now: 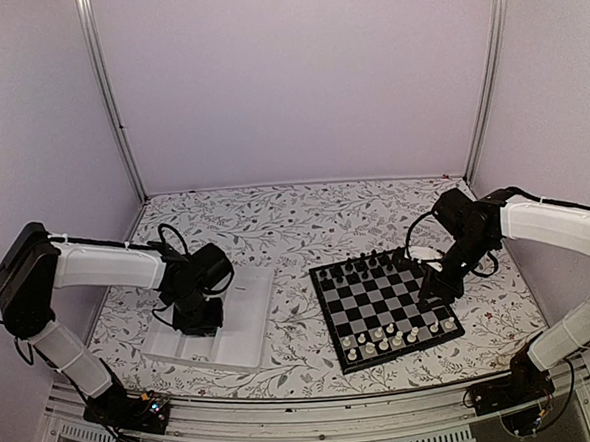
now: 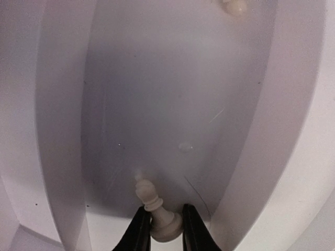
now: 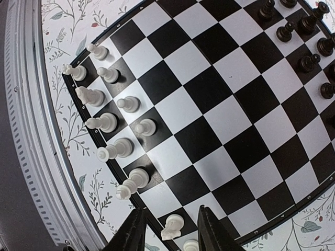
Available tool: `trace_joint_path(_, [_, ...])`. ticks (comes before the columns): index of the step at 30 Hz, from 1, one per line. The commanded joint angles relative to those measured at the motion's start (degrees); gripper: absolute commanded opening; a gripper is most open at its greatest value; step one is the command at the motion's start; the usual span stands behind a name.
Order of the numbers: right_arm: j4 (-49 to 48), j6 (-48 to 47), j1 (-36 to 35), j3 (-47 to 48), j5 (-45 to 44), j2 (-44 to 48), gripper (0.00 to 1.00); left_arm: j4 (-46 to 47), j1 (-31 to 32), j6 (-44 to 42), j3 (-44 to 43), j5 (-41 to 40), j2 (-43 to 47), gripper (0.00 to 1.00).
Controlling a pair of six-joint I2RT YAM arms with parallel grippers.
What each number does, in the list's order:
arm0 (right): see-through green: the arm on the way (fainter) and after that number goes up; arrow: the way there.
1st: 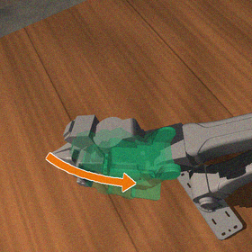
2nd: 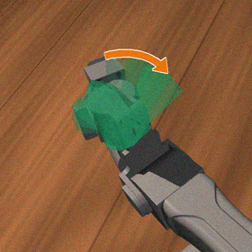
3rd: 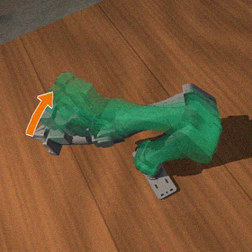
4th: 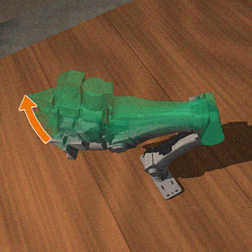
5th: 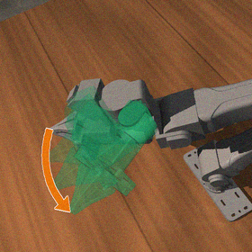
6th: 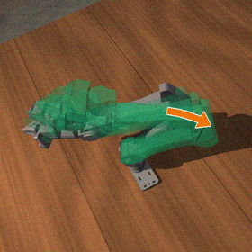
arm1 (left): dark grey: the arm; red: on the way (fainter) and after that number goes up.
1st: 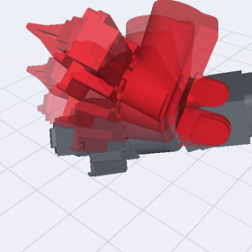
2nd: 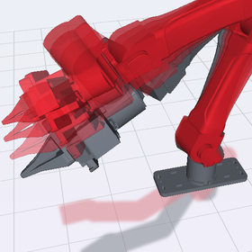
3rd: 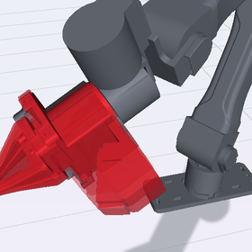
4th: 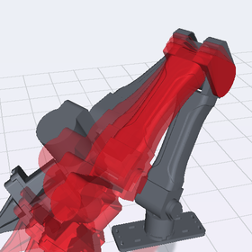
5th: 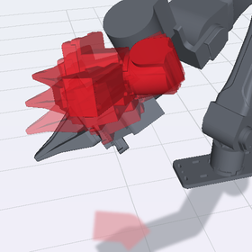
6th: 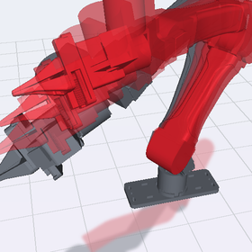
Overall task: Set up the chess pieces on the board
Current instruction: Pick up the chess piece from the storage box, then place the chess piece on the chessboard.
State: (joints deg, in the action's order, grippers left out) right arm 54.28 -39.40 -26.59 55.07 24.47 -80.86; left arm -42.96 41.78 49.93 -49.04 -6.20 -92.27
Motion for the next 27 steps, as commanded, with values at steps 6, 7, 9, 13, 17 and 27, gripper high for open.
trace_joint_path(6, [-0.7, 2.4, -0.9, 4.7, 6.3, -1.7, 0.36, -6.4, 1.8, -7.5, 0.2, -8.3, 3.9, 0.17])
trace_joint_path(7, [-0.8, 2.7, -1.2, 5.6, 7.2, -2.4, 0.36, -6.2, 2.3, -8.5, 0.3, -8.8, 4.9, 0.17])
trace_joint_path(9, [-1.0, 3.2, -2.0, 7.7, 8.9, -3.6, 0.36, -5.0, 4.1, -10.5, 0.5, -10.2, 7.0, 0.17])
trace_joint_path(13, [-1.7, 4.5, -3.5, 13.6, 14.6, -6.9, 0.36, -2.3, 9.3, -12.8, 0.1, -13.8, 12.0, 0.17])
trace_joint_path(17, [-1.8, 6.7, -4.1, 21.1, 21.7, -14.0, 0.36, 5.0, 14.3, -16.6, 0.6, -14.2, 17.0, 0.17])
trace_joint_path(27, [4.0, 10.0, -8.9, 34.6, 39.5, -31.2, 0.4, 21.3, 26.9, -27.2, -3.2, -17.4, 15.5, 0.19])
